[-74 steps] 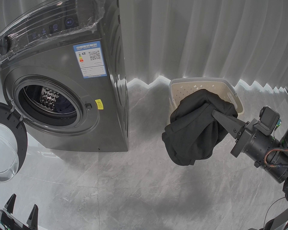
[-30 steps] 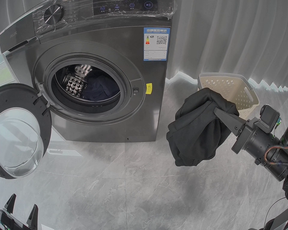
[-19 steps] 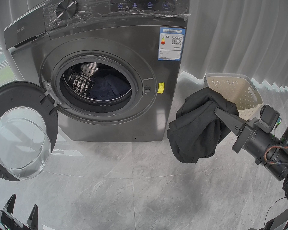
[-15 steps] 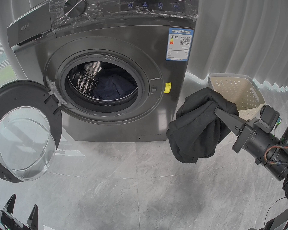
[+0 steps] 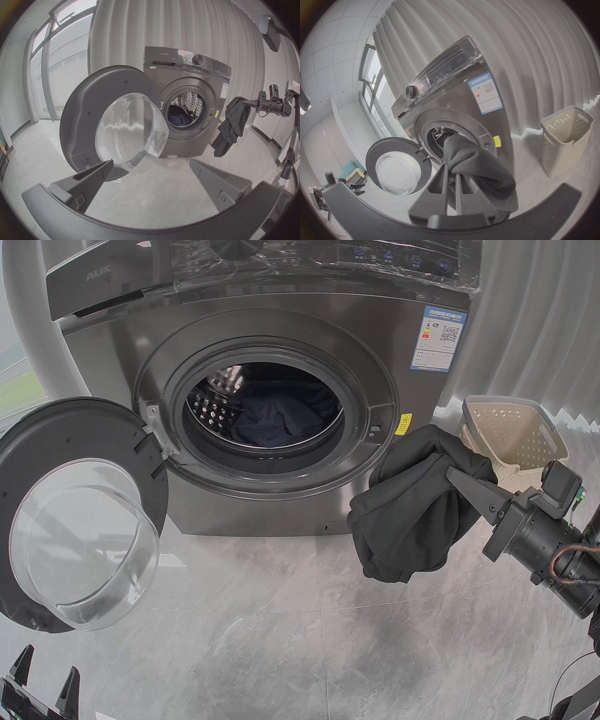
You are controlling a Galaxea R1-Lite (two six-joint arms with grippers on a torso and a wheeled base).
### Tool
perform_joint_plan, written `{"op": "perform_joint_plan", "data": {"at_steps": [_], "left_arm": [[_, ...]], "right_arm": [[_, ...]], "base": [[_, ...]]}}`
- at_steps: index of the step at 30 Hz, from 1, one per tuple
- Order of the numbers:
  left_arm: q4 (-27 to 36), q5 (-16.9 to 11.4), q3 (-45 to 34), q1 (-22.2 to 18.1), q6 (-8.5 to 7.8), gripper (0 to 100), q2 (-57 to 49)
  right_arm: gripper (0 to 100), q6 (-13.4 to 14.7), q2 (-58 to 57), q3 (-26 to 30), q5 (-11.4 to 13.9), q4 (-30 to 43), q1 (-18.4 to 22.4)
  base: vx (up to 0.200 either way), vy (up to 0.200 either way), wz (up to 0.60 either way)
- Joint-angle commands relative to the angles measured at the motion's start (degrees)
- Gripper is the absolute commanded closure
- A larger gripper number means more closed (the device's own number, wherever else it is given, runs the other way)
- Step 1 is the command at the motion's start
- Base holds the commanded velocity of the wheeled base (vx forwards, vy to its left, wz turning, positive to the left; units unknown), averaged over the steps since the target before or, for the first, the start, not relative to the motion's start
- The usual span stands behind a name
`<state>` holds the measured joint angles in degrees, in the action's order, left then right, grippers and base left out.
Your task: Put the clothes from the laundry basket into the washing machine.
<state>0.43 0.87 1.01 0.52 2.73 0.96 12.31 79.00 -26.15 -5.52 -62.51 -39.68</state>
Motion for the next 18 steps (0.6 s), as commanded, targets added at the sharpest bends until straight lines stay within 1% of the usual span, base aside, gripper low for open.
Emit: {"op": "perform_joint_plan", "data": {"at_steps": [1, 2, 10, 12, 18], "left_arm": [[0.01, 0.01, -0.92, 0.00, 0.08, 0, -0.96], [0.01, 0.01, -0.92, 0.00, 0.08, 0, -0.96], [0.01, 0.10, -0.92, -0.08, 0.17, 0, -0.96], [0.01, 0.10, -0.92, -0.08, -0.27, 0, -0.96], [0.01, 0.19, -0.92, -0.08, 0.17, 0, -0.96]], "right_arm": [[100, 0.08, 0.02, 0.40, -0.01, 0.02, -0.05], [100, 0.17, 0.02, 0.66, -0.01, 0.02, -0.05], [100, 0.43, -0.68, 2.42, -0.01, -0.06, 0.74], [100, 0.78, -0.25, 2.77, 0.07, -0.15, 0.83], [100, 1.31, 0.72, 0.66, 0.07, -0.06, 0.13]], "base": [[0.000, 0.200, 0.00], [0.000, 0.200, 0.00], [0.000, 0.000, 0.00], [0.000, 0.000, 0.00], [0.000, 0.000, 0.00]]}}
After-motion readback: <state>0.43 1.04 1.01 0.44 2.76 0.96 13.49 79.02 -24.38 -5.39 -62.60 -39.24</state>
